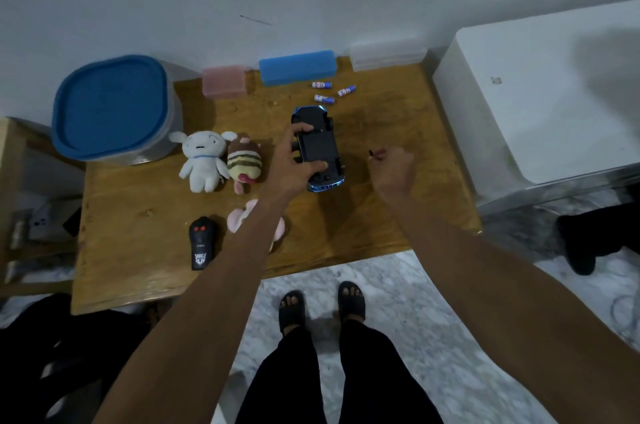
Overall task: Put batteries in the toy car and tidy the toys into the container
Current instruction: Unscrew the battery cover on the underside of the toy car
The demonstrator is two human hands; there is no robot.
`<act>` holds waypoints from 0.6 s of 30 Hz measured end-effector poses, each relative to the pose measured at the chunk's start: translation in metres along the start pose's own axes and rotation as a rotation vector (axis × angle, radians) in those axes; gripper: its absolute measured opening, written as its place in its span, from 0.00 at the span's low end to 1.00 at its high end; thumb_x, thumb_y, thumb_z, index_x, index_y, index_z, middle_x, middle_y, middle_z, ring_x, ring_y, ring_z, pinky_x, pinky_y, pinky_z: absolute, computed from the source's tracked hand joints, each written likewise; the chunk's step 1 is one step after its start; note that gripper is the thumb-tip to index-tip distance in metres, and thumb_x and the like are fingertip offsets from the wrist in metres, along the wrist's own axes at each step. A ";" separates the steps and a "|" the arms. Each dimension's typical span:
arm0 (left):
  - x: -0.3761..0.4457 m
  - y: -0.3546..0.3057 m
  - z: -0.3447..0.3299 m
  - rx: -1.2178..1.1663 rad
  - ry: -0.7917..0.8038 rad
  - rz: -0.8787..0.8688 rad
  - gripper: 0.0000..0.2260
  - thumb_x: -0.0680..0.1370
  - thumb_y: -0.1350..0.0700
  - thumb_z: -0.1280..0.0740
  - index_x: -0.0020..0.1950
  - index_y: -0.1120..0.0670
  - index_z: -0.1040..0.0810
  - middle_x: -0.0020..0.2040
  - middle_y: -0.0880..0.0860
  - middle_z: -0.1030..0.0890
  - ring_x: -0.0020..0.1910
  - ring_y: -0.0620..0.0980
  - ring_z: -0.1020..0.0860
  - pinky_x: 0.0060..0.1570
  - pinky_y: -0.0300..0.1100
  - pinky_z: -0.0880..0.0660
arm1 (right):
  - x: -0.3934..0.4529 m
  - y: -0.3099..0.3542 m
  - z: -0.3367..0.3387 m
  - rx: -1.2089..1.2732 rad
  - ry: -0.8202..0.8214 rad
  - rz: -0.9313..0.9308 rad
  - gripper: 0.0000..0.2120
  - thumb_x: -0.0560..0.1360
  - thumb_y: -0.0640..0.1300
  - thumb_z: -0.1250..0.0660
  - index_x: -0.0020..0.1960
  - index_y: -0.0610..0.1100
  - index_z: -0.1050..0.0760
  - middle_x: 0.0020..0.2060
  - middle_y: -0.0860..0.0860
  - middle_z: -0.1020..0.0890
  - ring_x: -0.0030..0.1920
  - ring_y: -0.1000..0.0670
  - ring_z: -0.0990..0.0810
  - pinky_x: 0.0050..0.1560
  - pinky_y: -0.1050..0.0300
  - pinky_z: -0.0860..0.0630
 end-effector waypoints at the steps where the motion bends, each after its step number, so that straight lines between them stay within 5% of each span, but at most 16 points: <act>1: 0.000 0.002 0.000 -0.004 0.000 -0.003 0.29 0.70 0.70 0.26 0.65 0.50 0.29 0.63 0.56 0.25 0.59 0.52 0.23 0.49 0.47 0.18 | 0.002 -0.004 -0.003 -0.017 0.014 -0.016 0.09 0.75 0.40 0.31 0.54 0.44 0.15 0.47 0.44 0.13 0.50 0.42 0.15 0.49 0.54 0.19; 8: 0.000 0.010 0.001 -0.045 -0.015 0.014 0.29 0.70 0.71 0.26 0.66 0.52 0.29 0.63 0.55 0.24 0.58 0.47 0.23 0.49 0.46 0.18 | 0.002 -0.014 -0.009 -0.083 0.052 -0.033 0.11 0.75 0.38 0.33 0.53 0.46 0.15 0.47 0.44 0.14 0.49 0.41 0.16 0.51 0.48 0.17; 13: 0.000 0.009 0.004 -0.073 -0.015 0.002 0.29 0.69 0.72 0.26 0.66 0.52 0.29 0.63 0.56 0.24 0.59 0.51 0.22 0.46 0.42 0.18 | 0.001 -0.008 -0.003 -0.132 0.038 -0.026 0.11 0.76 0.39 0.33 0.55 0.44 0.16 0.48 0.46 0.15 0.49 0.44 0.16 0.42 0.59 0.25; 18: 0.000 0.003 0.009 -0.060 -0.014 -0.023 0.29 0.69 0.70 0.25 0.65 0.50 0.29 0.63 0.57 0.24 0.59 0.54 0.22 0.44 0.40 0.18 | 0.007 0.038 0.013 0.159 0.027 0.079 0.10 0.77 0.44 0.28 0.58 0.45 0.17 0.50 0.51 0.14 0.50 0.52 0.17 0.48 0.61 0.22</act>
Point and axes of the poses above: each hand's wrist, its own x-axis towards the middle knuckle, its own z-axis out of the back of the hand, y = z × x, the point moved 7 cm from there along x, towards the middle knuckle
